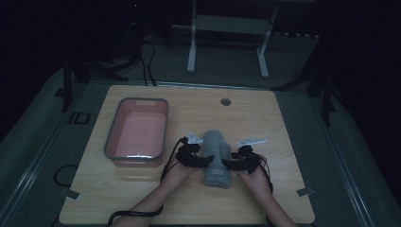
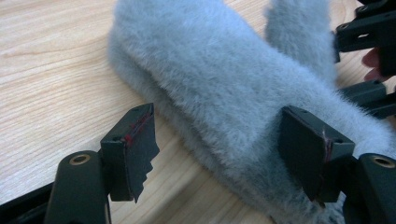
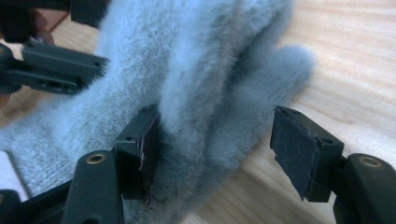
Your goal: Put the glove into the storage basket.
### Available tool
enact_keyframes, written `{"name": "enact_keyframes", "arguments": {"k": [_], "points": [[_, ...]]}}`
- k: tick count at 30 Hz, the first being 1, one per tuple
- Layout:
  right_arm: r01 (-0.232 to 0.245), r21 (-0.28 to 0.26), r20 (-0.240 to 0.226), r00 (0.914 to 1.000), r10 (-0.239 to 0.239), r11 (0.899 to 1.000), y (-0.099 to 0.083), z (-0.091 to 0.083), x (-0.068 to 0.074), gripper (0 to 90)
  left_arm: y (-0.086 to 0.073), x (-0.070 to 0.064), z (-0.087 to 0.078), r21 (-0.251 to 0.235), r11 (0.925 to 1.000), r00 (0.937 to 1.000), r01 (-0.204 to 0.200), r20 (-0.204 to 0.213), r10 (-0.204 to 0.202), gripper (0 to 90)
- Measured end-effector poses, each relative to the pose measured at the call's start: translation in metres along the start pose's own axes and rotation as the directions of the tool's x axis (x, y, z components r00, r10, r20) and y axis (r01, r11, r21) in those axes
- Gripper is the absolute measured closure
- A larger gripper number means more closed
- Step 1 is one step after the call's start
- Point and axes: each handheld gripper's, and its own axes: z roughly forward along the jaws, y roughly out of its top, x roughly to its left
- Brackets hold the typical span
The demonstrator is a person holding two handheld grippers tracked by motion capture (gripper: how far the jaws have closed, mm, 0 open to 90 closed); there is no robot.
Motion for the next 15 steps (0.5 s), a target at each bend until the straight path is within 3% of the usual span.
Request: {"name": "enact_keyframes", "arguments": {"k": [2,4,9,15], "points": [[-0.036,0.019,-0.038,0.9986,0.037,0.999,0.000,0.003,-0.006,35.6,0.000,0.002,0.002,0.015,0.9998,0.9998,0.011,0.014,-0.012,29.1],[-0.047,0.031,-0.075,0.9960,0.049,0.998,0.000,0.004,-0.010,44.8,0.001,0.004,0.005,0.041,0.9990,0.9997,0.014,0.020,-0.015,28.2],[-0.023,0.039,-0.114,0.9931,0.027,0.999,-0.002,0.005,-0.011,64.2,0.001,0.009,0.013,0.076,0.9965,0.9975,0.036,0.057,-0.041,27.1],[0.010,0.059,-0.112,0.9937,-0.003,0.998,0.002,0.005,-0.010,70.1,0.004,0.011,0.018,0.101,0.9946,0.9952,0.027,0.091,-0.036,29.1]]}}
